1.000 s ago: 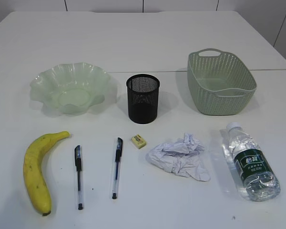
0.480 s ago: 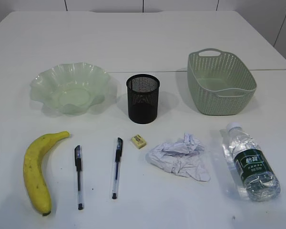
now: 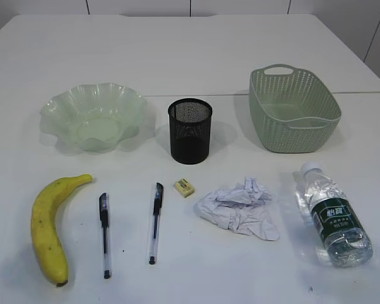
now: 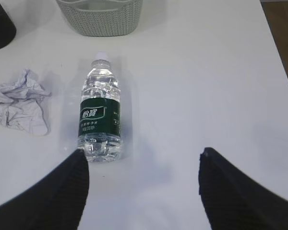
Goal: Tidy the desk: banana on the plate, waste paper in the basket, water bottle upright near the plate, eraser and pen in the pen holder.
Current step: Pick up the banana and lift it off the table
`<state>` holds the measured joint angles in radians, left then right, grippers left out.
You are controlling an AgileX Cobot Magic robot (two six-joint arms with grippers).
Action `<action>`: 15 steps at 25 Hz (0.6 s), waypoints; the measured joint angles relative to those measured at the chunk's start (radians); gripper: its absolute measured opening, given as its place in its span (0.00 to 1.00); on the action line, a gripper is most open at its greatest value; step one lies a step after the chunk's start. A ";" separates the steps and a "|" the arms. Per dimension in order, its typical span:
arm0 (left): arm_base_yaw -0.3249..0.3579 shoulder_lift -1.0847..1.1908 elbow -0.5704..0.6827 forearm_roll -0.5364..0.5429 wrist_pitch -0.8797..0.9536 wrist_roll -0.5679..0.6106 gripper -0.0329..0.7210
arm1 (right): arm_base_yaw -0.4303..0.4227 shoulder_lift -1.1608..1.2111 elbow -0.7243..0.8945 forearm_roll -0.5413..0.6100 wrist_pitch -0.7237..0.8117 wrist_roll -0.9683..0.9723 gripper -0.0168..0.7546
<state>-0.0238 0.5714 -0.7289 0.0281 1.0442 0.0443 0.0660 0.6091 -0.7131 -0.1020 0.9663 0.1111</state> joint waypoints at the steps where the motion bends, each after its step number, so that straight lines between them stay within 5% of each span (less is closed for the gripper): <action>1: 0.000 0.027 -0.030 -0.003 0.005 0.000 0.61 | 0.000 0.010 0.000 0.000 -0.008 0.002 0.71; 15: 0.000 0.370 -0.217 -0.046 0.054 0.000 0.61 | 0.000 0.046 0.000 0.002 -0.164 0.007 0.71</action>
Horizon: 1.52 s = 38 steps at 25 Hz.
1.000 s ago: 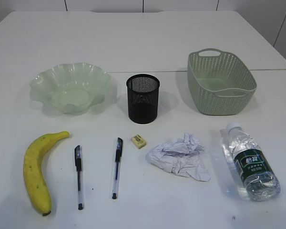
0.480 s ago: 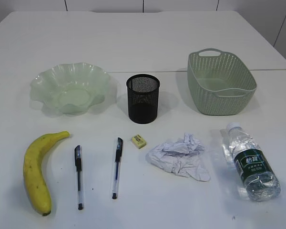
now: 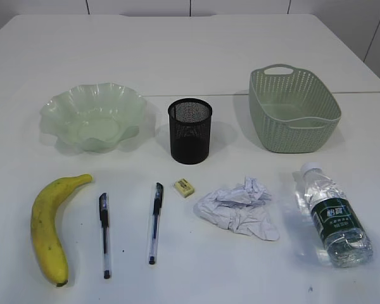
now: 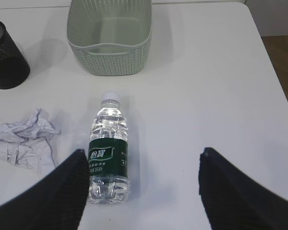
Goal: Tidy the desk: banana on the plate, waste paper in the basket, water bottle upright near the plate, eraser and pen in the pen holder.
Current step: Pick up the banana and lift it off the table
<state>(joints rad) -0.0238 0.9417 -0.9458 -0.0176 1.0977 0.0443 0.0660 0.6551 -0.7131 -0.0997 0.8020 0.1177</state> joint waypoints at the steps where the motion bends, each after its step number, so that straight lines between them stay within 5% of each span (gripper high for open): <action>1: 0.000 0.002 0.000 0.000 0.000 0.000 0.61 | 0.000 0.000 0.000 0.000 -0.002 0.000 0.71; 20: -0.001 0.002 0.000 -0.004 -0.012 0.000 0.61 | 0.000 0.000 0.000 -0.014 -0.006 0.014 0.71; 27: -0.001 0.013 0.000 -0.066 -0.082 0.000 0.80 | 0.000 0.024 0.000 -0.090 0.000 0.105 0.71; 38: -0.001 0.235 0.000 -0.149 -0.095 0.005 0.82 | 0.000 0.197 -0.001 -0.092 0.072 0.129 0.71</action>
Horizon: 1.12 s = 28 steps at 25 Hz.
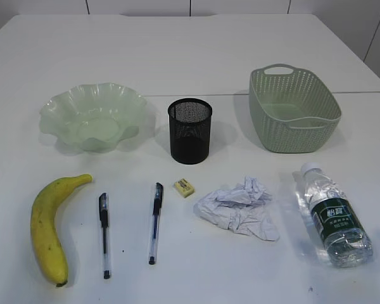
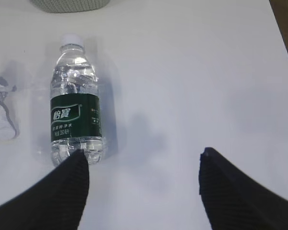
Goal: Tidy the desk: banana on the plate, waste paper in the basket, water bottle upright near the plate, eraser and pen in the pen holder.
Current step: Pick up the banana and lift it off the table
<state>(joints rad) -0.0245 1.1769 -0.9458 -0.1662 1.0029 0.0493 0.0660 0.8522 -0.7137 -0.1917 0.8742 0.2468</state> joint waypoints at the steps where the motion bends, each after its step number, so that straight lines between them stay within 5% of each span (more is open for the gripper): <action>1: 0.000 0.023 0.000 -0.010 -0.008 0.005 0.82 | 0.000 0.010 -0.004 0.000 0.005 0.002 0.71; 16: -0.004 0.276 -0.131 -0.141 -0.093 0.167 0.82 | 0.000 0.046 -0.031 0.000 0.005 0.002 0.71; 28: -0.129 0.448 -0.157 -0.131 -0.097 0.177 0.82 | 0.000 0.046 -0.031 0.006 0.003 0.002 0.71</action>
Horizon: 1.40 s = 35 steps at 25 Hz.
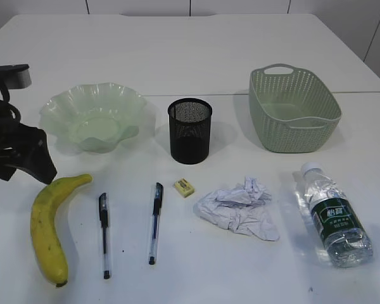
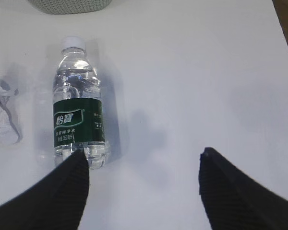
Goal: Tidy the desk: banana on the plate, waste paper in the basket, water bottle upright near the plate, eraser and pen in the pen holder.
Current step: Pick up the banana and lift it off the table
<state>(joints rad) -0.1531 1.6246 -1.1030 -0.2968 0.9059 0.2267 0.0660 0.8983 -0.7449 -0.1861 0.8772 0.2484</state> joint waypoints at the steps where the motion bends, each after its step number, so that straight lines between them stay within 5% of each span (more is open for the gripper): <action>1: 0.000 0.010 0.000 0.008 -0.002 0.000 0.82 | 0.000 0.000 0.000 0.004 0.000 0.000 0.71; 35: 0.000 0.204 -0.001 0.054 -0.070 0.002 0.83 | 0.000 0.000 -0.008 0.035 -0.006 0.000 0.71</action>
<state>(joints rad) -0.1531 1.8282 -1.1038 -0.2431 0.8355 0.2283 0.0660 0.8983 -0.7526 -0.1515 0.8711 0.2484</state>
